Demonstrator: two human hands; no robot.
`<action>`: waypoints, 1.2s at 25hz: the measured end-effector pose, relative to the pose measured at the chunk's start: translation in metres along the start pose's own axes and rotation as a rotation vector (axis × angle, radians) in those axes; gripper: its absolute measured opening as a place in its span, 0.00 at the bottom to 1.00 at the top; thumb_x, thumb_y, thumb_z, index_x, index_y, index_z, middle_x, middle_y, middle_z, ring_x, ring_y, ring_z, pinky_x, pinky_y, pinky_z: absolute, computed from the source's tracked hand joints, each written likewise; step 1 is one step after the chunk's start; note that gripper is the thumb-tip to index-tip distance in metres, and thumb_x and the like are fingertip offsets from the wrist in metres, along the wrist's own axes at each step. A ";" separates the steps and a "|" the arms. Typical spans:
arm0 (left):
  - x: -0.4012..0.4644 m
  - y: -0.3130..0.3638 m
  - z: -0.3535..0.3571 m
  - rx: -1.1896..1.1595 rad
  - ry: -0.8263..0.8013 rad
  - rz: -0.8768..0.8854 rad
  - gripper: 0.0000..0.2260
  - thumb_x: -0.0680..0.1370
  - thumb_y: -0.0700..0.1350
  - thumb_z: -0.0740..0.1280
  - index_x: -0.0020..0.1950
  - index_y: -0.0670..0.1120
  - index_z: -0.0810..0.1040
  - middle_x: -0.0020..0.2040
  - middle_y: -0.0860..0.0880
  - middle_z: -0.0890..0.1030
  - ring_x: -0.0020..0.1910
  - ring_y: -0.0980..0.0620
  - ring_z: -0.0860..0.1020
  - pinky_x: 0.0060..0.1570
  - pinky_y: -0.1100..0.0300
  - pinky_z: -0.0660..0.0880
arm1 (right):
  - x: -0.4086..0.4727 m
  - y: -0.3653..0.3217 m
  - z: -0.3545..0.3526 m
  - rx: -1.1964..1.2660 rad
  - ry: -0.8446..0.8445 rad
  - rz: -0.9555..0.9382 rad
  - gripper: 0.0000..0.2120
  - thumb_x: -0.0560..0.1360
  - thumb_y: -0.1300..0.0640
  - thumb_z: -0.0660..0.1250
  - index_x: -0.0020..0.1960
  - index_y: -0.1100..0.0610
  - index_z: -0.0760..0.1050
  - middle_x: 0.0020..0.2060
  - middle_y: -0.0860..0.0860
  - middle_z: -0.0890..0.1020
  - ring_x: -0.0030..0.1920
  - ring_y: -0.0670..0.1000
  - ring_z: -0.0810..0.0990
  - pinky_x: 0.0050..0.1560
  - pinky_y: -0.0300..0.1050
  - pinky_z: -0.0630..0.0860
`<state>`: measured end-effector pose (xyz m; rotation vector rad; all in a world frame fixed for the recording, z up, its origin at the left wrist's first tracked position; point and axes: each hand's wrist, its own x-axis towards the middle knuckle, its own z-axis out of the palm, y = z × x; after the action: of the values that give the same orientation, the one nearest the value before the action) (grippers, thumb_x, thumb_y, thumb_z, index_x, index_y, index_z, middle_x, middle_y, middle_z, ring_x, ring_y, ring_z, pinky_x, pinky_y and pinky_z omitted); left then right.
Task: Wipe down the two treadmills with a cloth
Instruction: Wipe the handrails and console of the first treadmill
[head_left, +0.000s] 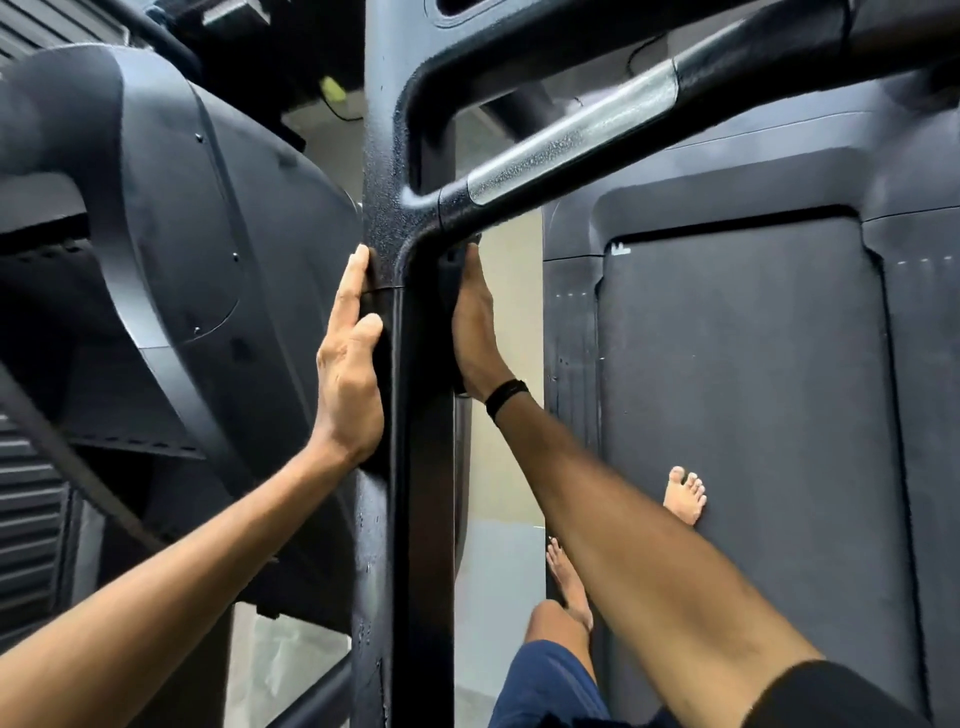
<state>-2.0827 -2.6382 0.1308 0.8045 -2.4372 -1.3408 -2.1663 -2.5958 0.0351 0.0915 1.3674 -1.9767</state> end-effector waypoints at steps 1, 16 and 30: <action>-0.002 0.000 0.000 -0.006 0.000 -0.003 0.25 0.80 0.40 0.52 0.79 0.42 0.59 0.78 0.47 0.63 0.78 0.53 0.61 0.78 0.50 0.56 | -0.011 0.003 0.000 0.001 0.012 -0.017 0.33 0.79 0.29 0.49 0.78 0.45 0.63 0.68 0.39 0.72 0.65 0.42 0.74 0.70 0.45 0.66; -0.002 0.001 -0.001 0.019 -0.025 -0.008 0.24 0.82 0.39 0.51 0.79 0.44 0.58 0.79 0.48 0.61 0.77 0.57 0.61 0.78 0.53 0.56 | 0.002 -0.011 -0.003 -0.040 0.084 -0.006 0.30 0.78 0.36 0.55 0.74 0.50 0.69 0.69 0.53 0.75 0.67 0.49 0.73 0.73 0.52 0.65; -0.001 -0.002 -0.003 0.043 0.036 0.014 0.27 0.81 0.56 0.60 0.78 0.49 0.64 0.76 0.53 0.68 0.75 0.59 0.65 0.76 0.49 0.61 | -0.005 -0.008 0.000 0.173 0.061 0.054 0.33 0.76 0.30 0.55 0.70 0.51 0.73 0.66 0.52 0.79 0.67 0.56 0.76 0.72 0.61 0.67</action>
<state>-2.0794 -2.6403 0.1312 0.8135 -2.4471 -1.2618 -2.1677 -2.5915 0.0433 0.2680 1.2158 -2.0585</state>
